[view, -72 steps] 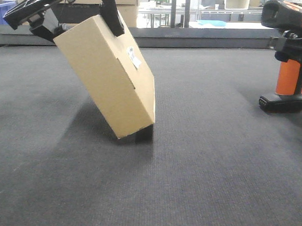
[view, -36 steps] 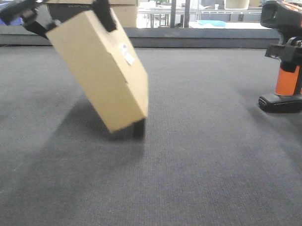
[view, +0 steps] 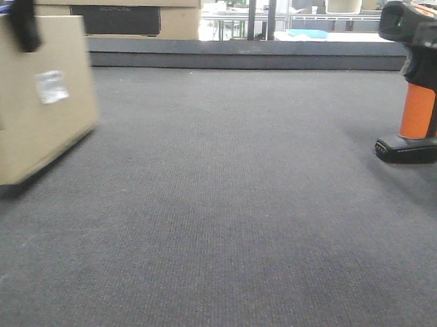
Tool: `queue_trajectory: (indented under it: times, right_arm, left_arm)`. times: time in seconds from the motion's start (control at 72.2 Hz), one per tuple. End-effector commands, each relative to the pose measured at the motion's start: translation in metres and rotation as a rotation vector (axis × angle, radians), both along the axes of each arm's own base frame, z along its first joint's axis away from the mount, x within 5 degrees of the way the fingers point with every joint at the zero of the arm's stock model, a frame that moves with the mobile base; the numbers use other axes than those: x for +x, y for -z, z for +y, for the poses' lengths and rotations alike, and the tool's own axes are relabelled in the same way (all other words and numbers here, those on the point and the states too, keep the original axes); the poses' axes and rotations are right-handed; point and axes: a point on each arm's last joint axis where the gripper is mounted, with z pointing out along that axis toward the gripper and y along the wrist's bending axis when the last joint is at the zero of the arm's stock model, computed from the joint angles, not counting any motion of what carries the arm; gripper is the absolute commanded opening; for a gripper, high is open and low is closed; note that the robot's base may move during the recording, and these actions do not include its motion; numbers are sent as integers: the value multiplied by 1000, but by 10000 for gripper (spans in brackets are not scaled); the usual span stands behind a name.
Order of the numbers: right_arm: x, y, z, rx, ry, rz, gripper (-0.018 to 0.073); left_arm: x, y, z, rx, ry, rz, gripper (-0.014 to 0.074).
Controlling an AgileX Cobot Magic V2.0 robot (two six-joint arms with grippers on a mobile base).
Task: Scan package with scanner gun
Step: 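Lower the box back onto the table with the left gripper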
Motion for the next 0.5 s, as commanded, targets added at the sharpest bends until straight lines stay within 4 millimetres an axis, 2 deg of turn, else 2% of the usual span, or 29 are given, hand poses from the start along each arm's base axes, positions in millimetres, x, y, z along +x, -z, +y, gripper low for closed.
queue_trajectory:
  times: [0.0,0.222,0.485]
  right_arm:
    - [-5,-5,0,-7,-4,-3,560]
    - [-8,-9,0,-10,-2,6,560]
    - [-8,-9,0,-10,-2,8,560]
  left_arm:
    - [-4,-14,10,53,-8,-50,-111]
    - [-1,-16,36,80,9,-71,-111]
    - [-1,-15,64,-25,-22,-69,-111]
